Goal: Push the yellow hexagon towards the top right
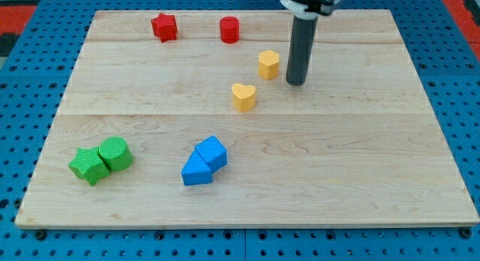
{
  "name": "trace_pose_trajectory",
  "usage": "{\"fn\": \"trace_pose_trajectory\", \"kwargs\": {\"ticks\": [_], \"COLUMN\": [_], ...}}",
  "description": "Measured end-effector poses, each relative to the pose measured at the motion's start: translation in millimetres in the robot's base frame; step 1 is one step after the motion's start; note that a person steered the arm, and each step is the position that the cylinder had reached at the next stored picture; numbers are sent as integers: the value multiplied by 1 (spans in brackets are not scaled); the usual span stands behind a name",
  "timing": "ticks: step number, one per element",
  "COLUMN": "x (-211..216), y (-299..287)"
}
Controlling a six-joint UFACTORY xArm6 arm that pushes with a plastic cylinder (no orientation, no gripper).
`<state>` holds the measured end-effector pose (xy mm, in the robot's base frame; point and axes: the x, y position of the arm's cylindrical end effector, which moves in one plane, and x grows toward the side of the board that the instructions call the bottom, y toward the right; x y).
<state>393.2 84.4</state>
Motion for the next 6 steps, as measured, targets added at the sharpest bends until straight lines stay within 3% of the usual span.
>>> {"fn": "trace_pose_trajectory", "kwargs": {"ticks": [1,3,4,6], "x": [-20,-87,-62,-130], "y": [-80,14,15,39]}}
